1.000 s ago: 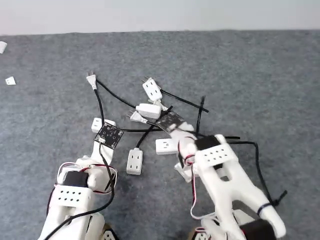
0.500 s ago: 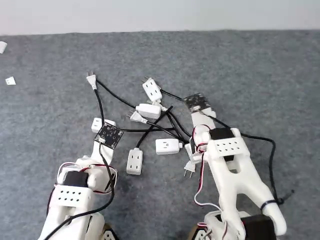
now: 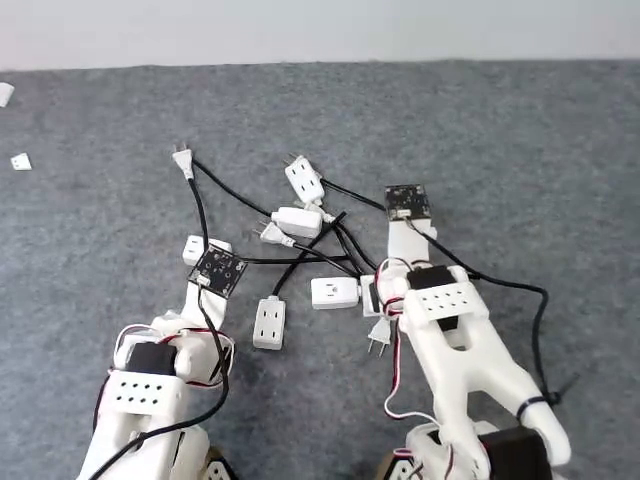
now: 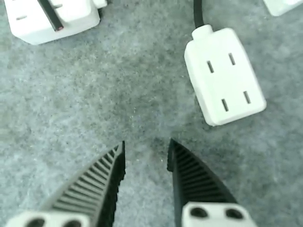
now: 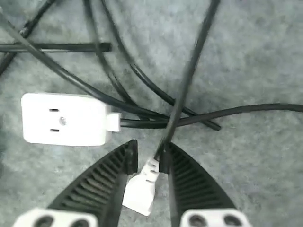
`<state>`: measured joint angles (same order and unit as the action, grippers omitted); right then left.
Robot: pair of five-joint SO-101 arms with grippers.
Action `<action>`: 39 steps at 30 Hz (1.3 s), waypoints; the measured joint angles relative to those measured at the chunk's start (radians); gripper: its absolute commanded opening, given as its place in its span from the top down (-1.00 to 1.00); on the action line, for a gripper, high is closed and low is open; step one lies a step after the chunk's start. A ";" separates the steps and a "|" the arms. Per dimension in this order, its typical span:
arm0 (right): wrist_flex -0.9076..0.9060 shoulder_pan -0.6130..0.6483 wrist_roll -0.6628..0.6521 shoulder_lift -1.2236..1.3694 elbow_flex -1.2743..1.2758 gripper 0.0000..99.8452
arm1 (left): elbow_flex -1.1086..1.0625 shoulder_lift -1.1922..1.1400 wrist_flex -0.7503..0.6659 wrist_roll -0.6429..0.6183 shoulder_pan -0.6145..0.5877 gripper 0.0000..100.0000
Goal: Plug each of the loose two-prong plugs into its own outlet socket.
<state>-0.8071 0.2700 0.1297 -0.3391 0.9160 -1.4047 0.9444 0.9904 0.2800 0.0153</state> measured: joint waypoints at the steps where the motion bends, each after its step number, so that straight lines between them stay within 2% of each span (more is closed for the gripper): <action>1: 0.000 -0.003 0.000 0.000 0.000 0.82 | 0.000 0.000 0.000 0.000 0.000 0.73; 14: -0.028 -0.051 0.000 0.002 0.000 0.81 | 0.000 0.000 -0.017 0.000 0.000 0.73; 20: -0.077 -0.046 0.000 0.002 0.000 0.81 | 0.000 0.000 -0.017 0.000 0.000 0.73; 39: -0.037 0.006 0.061 0.028 0.012 0.82 | 0.000 0.000 -0.017 0.002 0.000 0.73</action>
<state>-0.8439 0.2762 0.1910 -0.3115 0.9283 -1.4047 0.9444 0.9735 0.2816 0.0153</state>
